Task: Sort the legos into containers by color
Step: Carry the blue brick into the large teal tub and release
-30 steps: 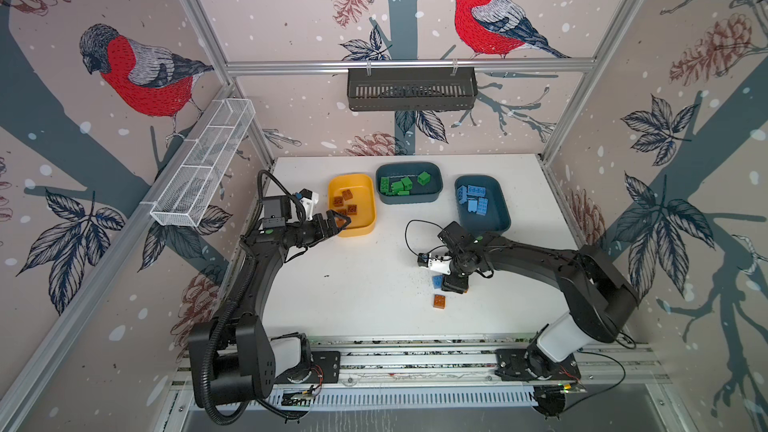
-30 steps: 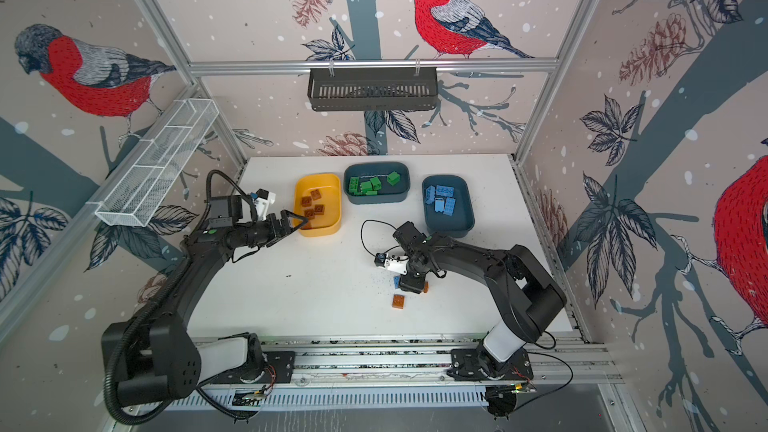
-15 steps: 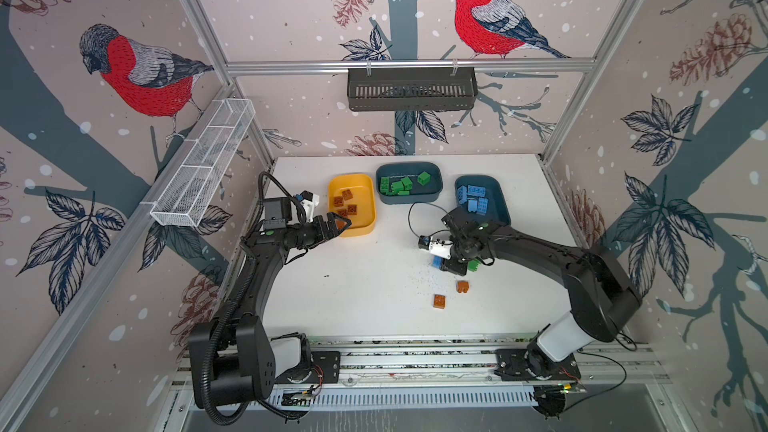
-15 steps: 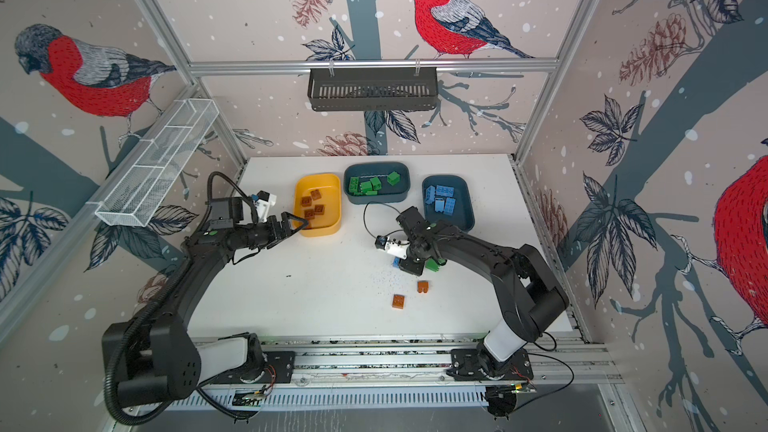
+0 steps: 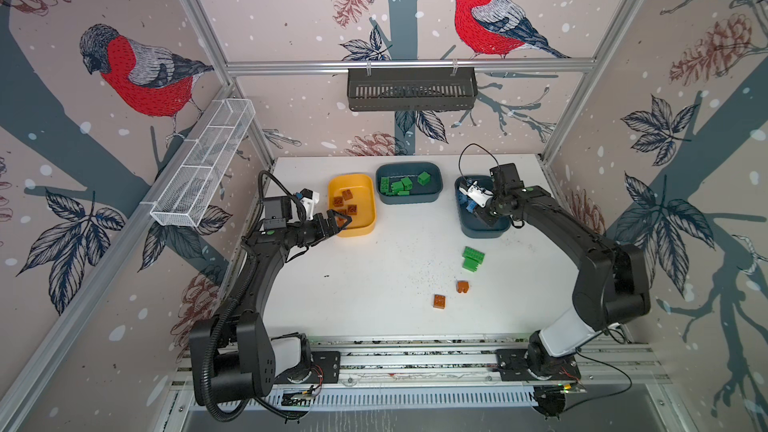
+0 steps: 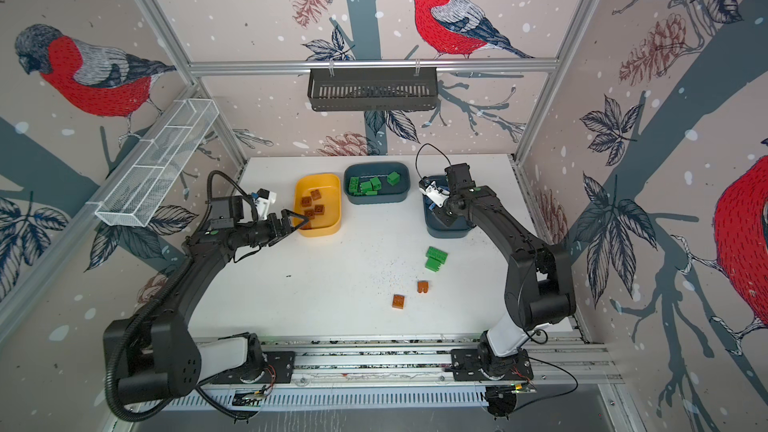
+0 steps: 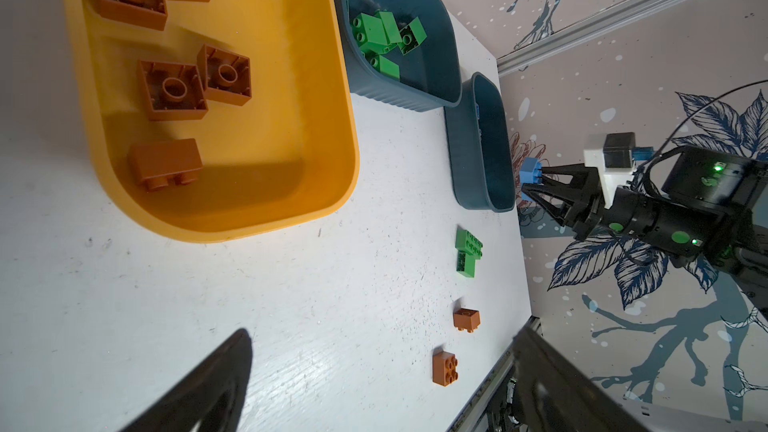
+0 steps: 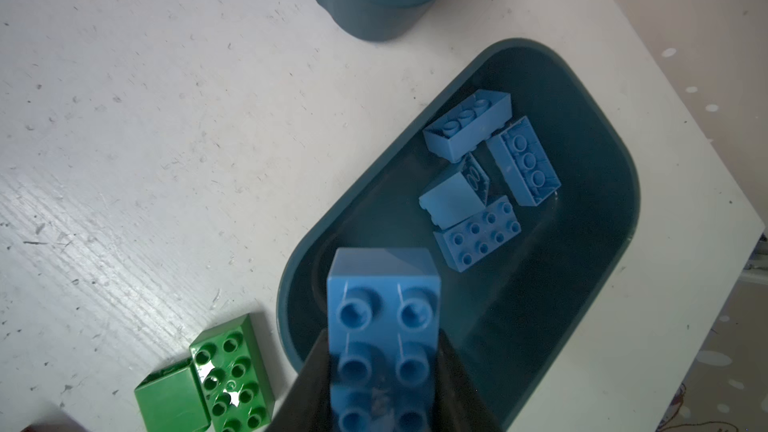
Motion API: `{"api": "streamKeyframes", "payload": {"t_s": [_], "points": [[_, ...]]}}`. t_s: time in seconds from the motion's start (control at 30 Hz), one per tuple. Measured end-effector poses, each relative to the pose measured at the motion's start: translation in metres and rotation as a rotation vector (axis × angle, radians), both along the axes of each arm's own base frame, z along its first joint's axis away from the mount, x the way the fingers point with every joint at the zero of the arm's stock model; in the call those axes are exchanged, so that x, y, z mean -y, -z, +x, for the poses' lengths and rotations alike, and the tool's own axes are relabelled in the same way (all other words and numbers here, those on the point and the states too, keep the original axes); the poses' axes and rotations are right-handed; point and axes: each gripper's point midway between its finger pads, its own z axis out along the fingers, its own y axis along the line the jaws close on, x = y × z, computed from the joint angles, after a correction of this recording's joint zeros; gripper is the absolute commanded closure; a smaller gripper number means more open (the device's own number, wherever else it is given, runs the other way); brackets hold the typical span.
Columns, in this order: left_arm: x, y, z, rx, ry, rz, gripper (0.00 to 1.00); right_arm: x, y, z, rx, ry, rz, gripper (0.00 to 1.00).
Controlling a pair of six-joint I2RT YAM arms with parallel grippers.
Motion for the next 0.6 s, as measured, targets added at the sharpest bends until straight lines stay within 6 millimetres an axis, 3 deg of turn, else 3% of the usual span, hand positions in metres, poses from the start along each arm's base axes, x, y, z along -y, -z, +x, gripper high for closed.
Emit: {"api": "streamKeyframes", "payload": {"t_s": [0.27, 0.33, 0.43, 0.6], "points": [[0.001, 0.002, 0.002, -0.015, -0.001, -0.006, 0.03, 0.006, 0.044, 0.02, -0.069, 0.03, -0.037, 0.69], [0.001, 0.002, 0.001, -0.016, -0.001, -0.006, 0.03, 0.006, 0.048, 0.027, -0.068, 0.035, -0.04, 0.61], [0.001, 0.002, 0.001, -0.016, -0.001, -0.006, 0.03, 0.006, 0.052, 0.036, -0.071, 0.058, -0.033, 0.36], [0.001, 0.004, 0.002, -0.026, -0.001, -0.007, 0.03, 0.004, 0.046, 0.038, -0.069, 0.075, 0.0, 0.29]]}}
